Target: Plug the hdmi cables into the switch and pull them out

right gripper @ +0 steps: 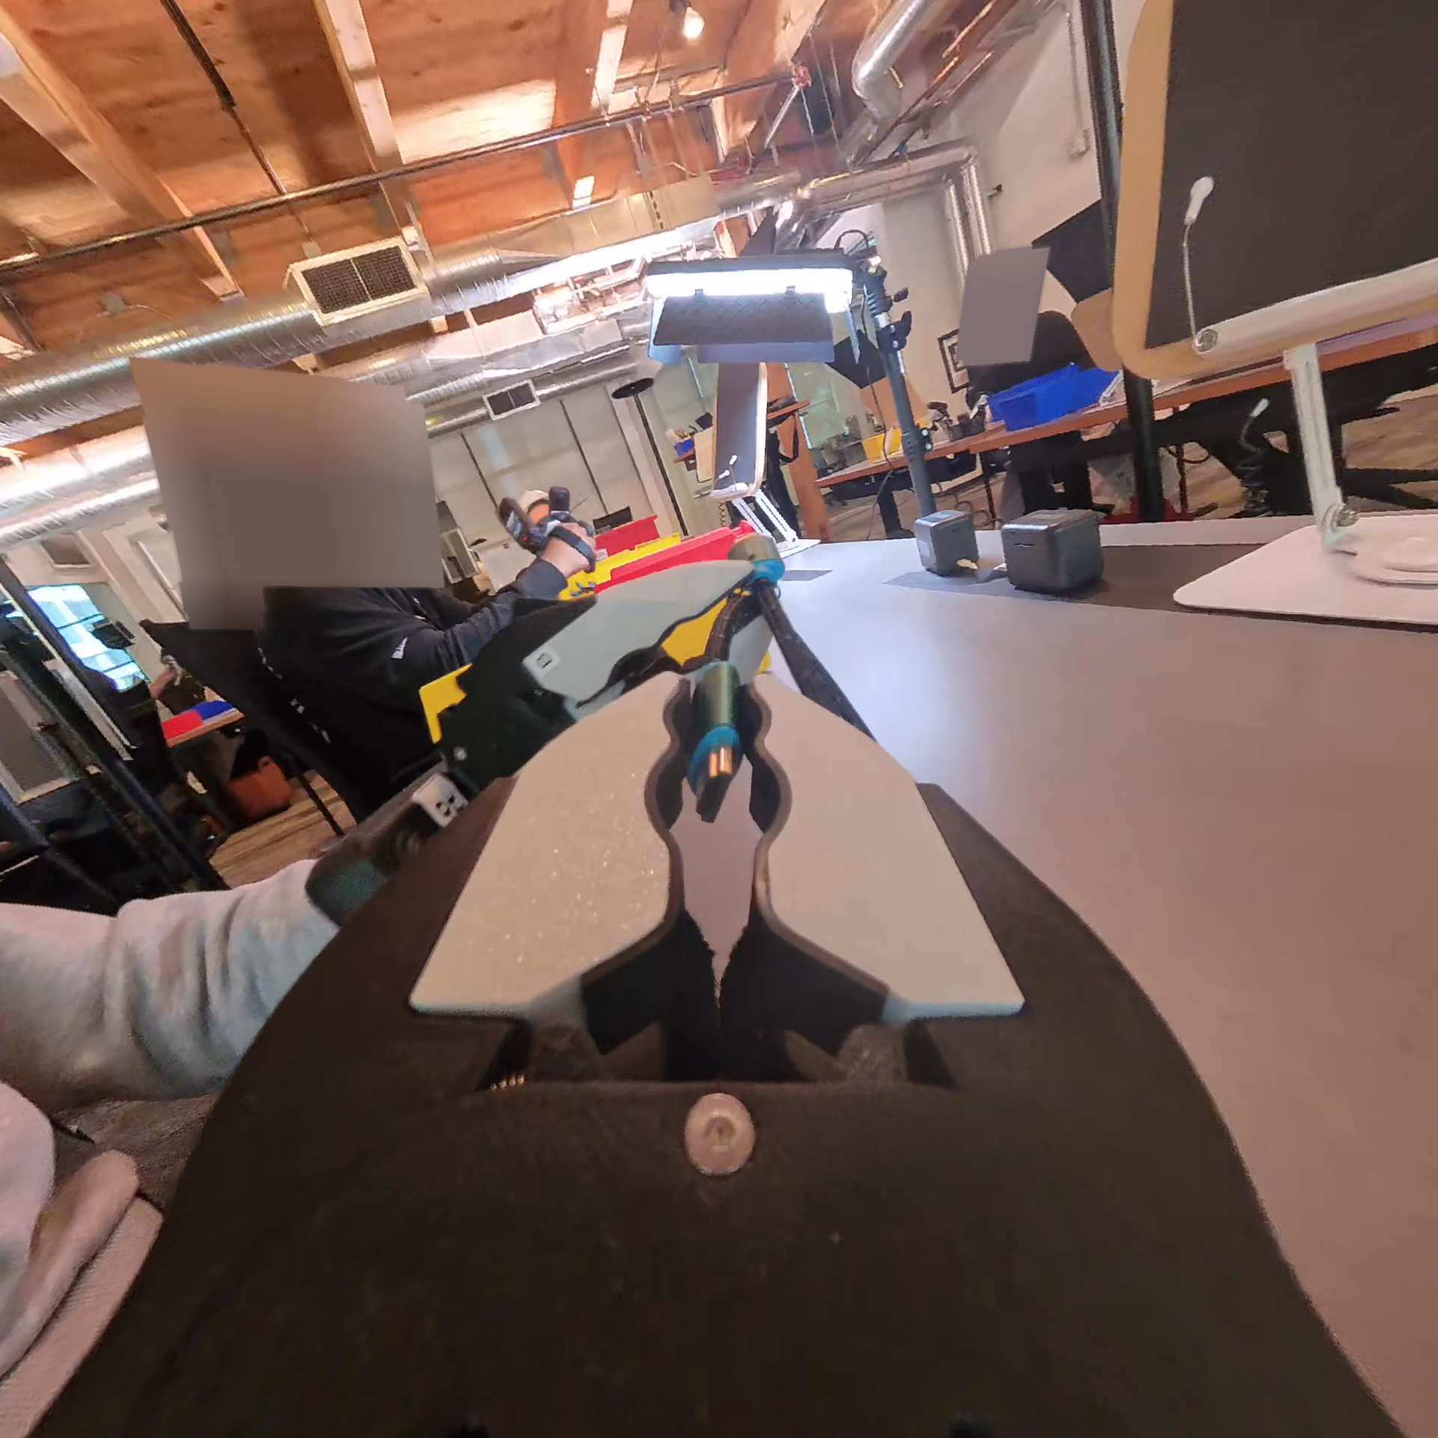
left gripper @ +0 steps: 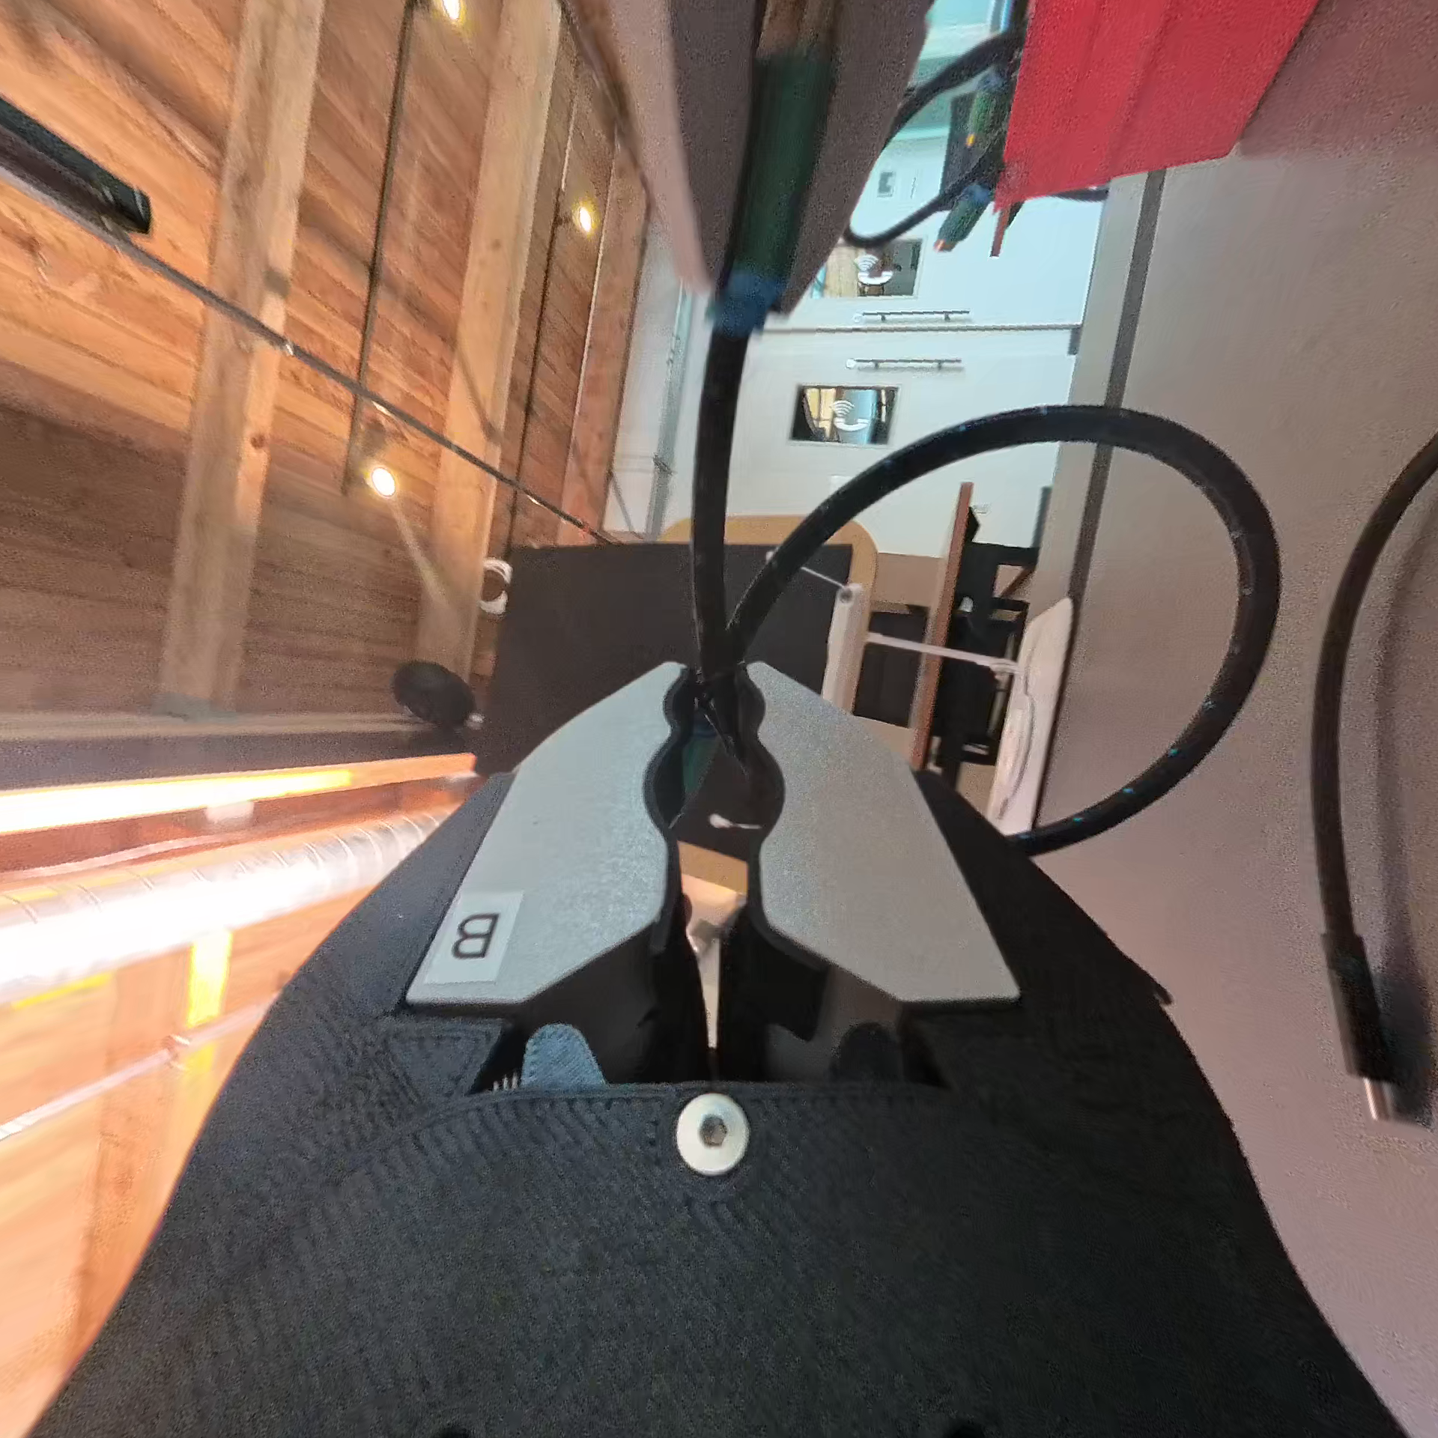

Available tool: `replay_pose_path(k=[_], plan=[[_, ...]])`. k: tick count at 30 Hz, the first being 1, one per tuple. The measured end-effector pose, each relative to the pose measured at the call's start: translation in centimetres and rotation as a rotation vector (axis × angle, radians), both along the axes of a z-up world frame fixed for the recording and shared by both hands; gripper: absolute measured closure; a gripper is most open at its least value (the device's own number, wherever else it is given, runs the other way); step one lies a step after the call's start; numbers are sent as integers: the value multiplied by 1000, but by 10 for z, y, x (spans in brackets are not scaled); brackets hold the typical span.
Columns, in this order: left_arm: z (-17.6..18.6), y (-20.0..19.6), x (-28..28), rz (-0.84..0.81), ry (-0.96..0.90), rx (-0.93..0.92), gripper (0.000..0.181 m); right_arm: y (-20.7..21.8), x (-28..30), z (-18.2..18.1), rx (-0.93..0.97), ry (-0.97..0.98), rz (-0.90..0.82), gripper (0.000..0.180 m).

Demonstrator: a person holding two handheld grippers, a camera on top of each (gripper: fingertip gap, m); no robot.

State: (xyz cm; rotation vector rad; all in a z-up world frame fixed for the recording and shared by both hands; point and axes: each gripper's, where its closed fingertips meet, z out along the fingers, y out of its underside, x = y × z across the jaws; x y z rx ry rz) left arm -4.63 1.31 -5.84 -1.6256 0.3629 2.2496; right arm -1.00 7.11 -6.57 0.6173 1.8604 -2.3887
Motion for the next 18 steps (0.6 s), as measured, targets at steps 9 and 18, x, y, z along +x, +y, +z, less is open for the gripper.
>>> replay_pose_path(k=[9,18], plan=[[7,-83,-36,6,-297,536,170,16,7,23,-71,105,-3,169],[-20,-61,-35,-98,-502,587,166,8,24,21,-23,288,-5,168]])
